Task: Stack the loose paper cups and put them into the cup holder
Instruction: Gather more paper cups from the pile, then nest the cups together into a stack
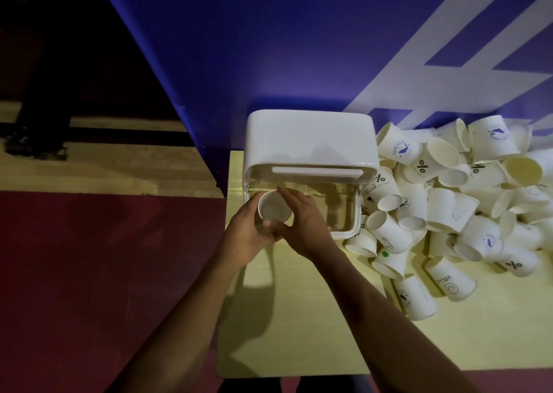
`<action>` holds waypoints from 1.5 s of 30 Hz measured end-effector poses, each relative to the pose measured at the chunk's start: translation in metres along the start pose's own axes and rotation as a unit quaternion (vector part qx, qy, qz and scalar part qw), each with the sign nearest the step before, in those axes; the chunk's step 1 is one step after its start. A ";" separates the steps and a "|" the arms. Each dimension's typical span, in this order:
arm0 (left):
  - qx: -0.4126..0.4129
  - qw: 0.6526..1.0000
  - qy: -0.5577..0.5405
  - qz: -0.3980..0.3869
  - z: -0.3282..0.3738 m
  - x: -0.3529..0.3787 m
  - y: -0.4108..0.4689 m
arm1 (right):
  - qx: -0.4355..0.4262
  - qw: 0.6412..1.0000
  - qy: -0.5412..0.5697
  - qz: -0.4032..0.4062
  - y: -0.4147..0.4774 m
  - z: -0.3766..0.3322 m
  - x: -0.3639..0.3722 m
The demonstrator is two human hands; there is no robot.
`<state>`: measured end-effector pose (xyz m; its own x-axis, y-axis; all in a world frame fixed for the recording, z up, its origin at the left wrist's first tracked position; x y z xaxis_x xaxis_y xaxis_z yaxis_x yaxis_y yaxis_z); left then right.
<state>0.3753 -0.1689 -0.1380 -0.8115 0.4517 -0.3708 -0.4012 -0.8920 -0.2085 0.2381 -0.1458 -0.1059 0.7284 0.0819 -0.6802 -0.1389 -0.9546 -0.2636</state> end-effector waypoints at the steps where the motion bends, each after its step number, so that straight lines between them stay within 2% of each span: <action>1: 0.004 1.000 -0.006 0.002 0.001 -0.001 -0.001 | 0.009 1.000 0.016 -0.019 0.001 0.005 0.005; 5: 0.006 1.000 -0.020 0.013 0.002 -0.002 -0.003 | 0.029 0.994 0.084 -0.063 0.002 0.018 0.017; 12: -0.014 0.997 -0.016 0.077 -0.003 -0.002 -0.006 | -0.007 0.989 0.070 -0.127 0.008 0.021 0.017; 24: -0.020 0.997 0.003 0.069 0.003 -0.001 -0.006 | -0.027 0.993 0.058 -0.100 0.014 0.024 0.019; 32: -0.027 0.997 0.030 0.060 0.003 -0.001 -0.006 | -0.024 0.988 0.083 -0.125 0.016 0.025 0.023; 37: -0.010 0.987 0.098 0.129 0.035 -0.006 -0.031 | 0.005 0.990 0.125 -0.064 -0.013 0.033 -0.007; 40: 0.046 0.969 0.174 0.169 0.068 0.011 -0.056 | 0.058 0.989 0.133 0.010 -0.052 0.067 -0.038; 42: 0.076 0.966 0.195 0.150 0.089 0.039 -0.062 | 0.087 0.985 0.137 0.055 -0.080 0.097 -0.060; 45: 0.103 0.976 0.182 0.066 0.126 0.109 -0.053 | 0.145 0.970 0.158 0.112 -0.126 0.150 -0.106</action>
<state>0.2545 -0.0752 -0.0539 -0.6715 0.2764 -0.6875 -0.4105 -0.9112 0.0346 0.0776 0.0091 -0.1029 0.8209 -0.2536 -0.5117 -0.4668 -0.8141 -0.3453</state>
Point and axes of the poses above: each hand's wrist, its own y-axis towards the middle knuckle, its own x-axis out of the palm, z = x × y, the point moved 8 cm from there along y, towards the middle knuckle, and after that the axes turned 5 degrees about x, right-handed, at the moved point
